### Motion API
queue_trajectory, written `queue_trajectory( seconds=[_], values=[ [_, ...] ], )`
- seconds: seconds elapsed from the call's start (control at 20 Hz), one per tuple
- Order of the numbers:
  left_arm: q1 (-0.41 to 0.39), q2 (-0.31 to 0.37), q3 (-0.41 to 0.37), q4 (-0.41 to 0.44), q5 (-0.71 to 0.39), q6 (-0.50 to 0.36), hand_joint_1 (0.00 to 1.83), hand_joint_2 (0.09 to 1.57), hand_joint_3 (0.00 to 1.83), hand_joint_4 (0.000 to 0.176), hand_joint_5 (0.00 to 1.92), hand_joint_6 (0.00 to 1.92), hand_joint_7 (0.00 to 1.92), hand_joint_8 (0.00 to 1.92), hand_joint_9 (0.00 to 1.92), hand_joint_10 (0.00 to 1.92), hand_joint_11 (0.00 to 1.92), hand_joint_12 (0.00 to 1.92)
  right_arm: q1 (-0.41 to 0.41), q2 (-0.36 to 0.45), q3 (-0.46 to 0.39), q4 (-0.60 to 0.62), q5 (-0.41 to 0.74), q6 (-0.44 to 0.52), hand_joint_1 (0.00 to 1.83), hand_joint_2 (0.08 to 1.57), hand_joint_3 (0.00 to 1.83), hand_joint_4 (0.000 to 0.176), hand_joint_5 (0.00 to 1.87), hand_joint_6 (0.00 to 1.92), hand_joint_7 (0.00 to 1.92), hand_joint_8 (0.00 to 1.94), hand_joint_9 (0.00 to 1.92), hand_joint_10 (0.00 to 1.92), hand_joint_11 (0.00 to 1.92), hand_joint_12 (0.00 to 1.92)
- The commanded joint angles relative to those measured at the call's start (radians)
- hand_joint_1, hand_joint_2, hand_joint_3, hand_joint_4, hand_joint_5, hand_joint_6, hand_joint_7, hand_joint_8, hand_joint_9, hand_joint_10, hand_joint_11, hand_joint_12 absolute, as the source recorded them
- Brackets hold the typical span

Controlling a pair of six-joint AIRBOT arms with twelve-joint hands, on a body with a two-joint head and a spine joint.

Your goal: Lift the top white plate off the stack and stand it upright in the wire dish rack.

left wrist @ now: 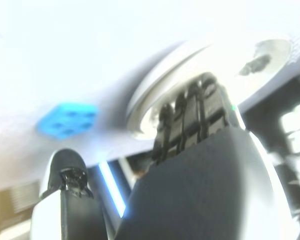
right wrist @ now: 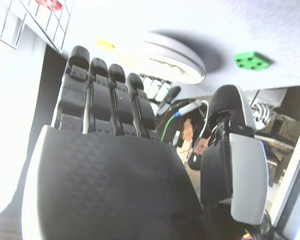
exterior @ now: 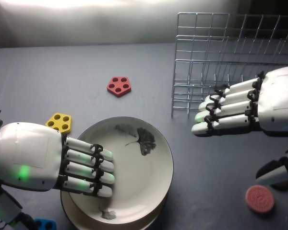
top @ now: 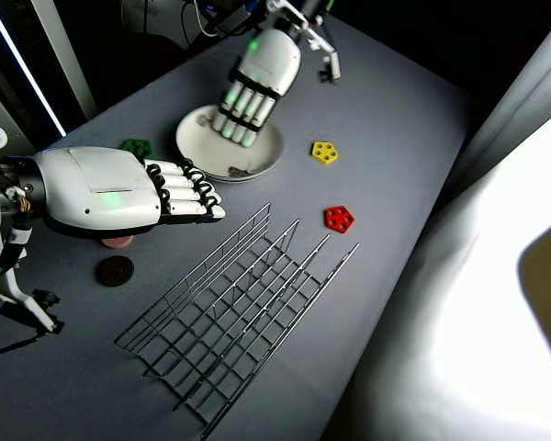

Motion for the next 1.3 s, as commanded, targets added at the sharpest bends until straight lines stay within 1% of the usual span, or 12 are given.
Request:
queue_trajectory(
  seconds=[0.0, 0.05, 0.15, 0.2, 0.3, 0.4, 0.6, 0.65, 0.85, 0.95, 1.15, 1.25],
  values=[
    [-0.011, -0.006, 0.004, -0.016, 0.033, -0.003, 0.37, 1.02, 0.00, 0.000, 0.11, 0.01, 0.11, 0.01, 0.11, 0.00, 0.10, 0.08, 0.005, 0.007, -0.008, 0.057, -0.062, 0.002, 0.42, 1.13, 0.00, 0.000, 0.07, 0.00, 0.06, 0.00, 0.08, 0.01, 0.14, 0.04],
    [-0.012, -0.007, 0.005, -0.016, 0.033, -0.003, 0.37, 1.02, 0.00, 0.000, 0.11, 0.01, 0.11, 0.01, 0.11, 0.00, 0.10, 0.08, 0.005, 0.006, -0.011, 0.057, -0.062, 0.002, 0.42, 1.13, 0.00, 0.000, 0.07, 0.00, 0.06, 0.00, 0.08, 0.01, 0.14, 0.04],
    [-0.010, -0.010, 0.005, -0.015, 0.030, 0.001, 0.32, 1.04, 0.01, 0.000, 0.06, 0.00, 0.06, 0.00, 0.06, 0.00, 0.07, 0.07, 0.004, 0.005, -0.016, 0.057, -0.073, 0.002, 0.43, 1.12, 0.00, 0.000, 0.09, 0.01, 0.07, 0.01, 0.09, 0.01, 0.14, 0.04],
    [-0.010, -0.007, 0.001, -0.018, 0.025, 0.001, 0.34, 1.03, 0.00, 0.000, 0.08, 0.01, 0.09, 0.01, 0.09, 0.01, 0.09, 0.08, 0.004, 0.008, -0.018, 0.057, -0.093, 0.002, 0.40, 1.14, 0.00, 0.000, 0.07, 0.00, 0.05, 0.00, 0.07, 0.00, 0.13, 0.03],
    [-0.008, 0.006, -0.009, -0.041, 0.012, 0.001, 0.35, 1.03, 0.00, 0.000, 0.09, 0.01, 0.09, 0.01, 0.08, 0.01, 0.09, 0.08, 0.005, 0.013, -0.016, 0.067, -0.146, 0.002, 0.39, 1.14, 0.00, 0.000, 0.07, 0.00, 0.05, 0.00, 0.06, 0.00, 0.12, 0.03],
    [-0.005, 0.018, -0.015, -0.063, -0.002, 0.000, 0.32, 1.03, 0.00, 0.000, 0.08, 0.00, 0.08, 0.00, 0.08, 0.00, 0.09, 0.08, 0.005, 0.020, -0.010, 0.084, -0.194, 0.002, 0.39, 1.14, 0.00, 0.000, 0.07, 0.00, 0.06, 0.00, 0.07, 0.00, 0.13, 0.03],
    [-0.004, 0.034, -0.015, -0.075, -0.002, 0.000, 0.33, 1.03, 0.00, 0.000, 0.08, 0.01, 0.09, 0.00, 0.09, 0.01, 0.10, 0.08, 0.004, 0.022, -0.006, 0.085, -0.194, 0.002, 0.40, 1.13, 0.00, 0.000, 0.09, 0.01, 0.08, 0.01, 0.09, 0.01, 0.14, 0.03],
    [-0.004, 0.038, -0.013, -0.080, -0.002, 0.000, 0.29, 1.03, 0.00, 0.000, 0.06, 0.00, 0.07, 0.00, 0.09, 0.00, 0.09, 0.07, 0.004, 0.024, -0.006, 0.084, -0.194, 0.002, 0.41, 1.14, 0.00, 0.000, 0.08, 0.00, 0.06, 0.00, 0.08, 0.00, 0.14, 0.03],
    [-0.003, 0.047, -0.011, -0.101, -0.002, 0.000, 0.34, 1.02, 0.00, 0.000, 0.08, 0.00, 0.07, 0.00, 0.07, 0.00, 0.07, 0.07, 0.004, 0.029, -0.002, 0.085, -0.201, 0.002, 0.40, 1.15, 0.00, 0.000, 0.08, 0.00, 0.07, 0.00, 0.08, 0.00, 0.14, 0.03],
    [-0.002, 0.051, -0.014, -0.116, -0.002, 0.000, 0.35, 1.03, 0.00, 0.000, 0.05, 0.00, 0.05, 0.00, 0.04, 0.00, 0.05, 0.06, 0.004, 0.029, -0.003, 0.084, -0.202, 0.002, 0.40, 1.14, 0.00, 0.000, 0.08, 0.00, 0.07, 0.00, 0.08, 0.00, 0.13, 0.03],
    [-0.002, 0.056, -0.019, -0.147, -0.002, 0.000, 0.30, 1.03, 0.00, 0.000, 0.05, 0.00, 0.05, 0.01, 0.05, 0.01, 0.06, 0.06, 0.004, 0.029, -0.004, 0.084, -0.202, 0.002, 0.41, 1.15, 0.00, 0.000, 0.09, 0.00, 0.09, 0.01, 0.08, 0.00, 0.14, 0.03],
    [-0.008, 0.059, -0.027, -0.159, -0.002, 0.000, 0.33, 1.02, 0.00, 0.000, 0.06, 0.00, 0.06, 0.01, 0.05, 0.01, 0.05, 0.06, 0.004, 0.029, -0.004, 0.083, -0.202, 0.002, 0.40, 1.15, 0.00, 0.000, 0.09, 0.00, 0.08, 0.00, 0.07, 0.00, 0.12, 0.02]
  ],
)
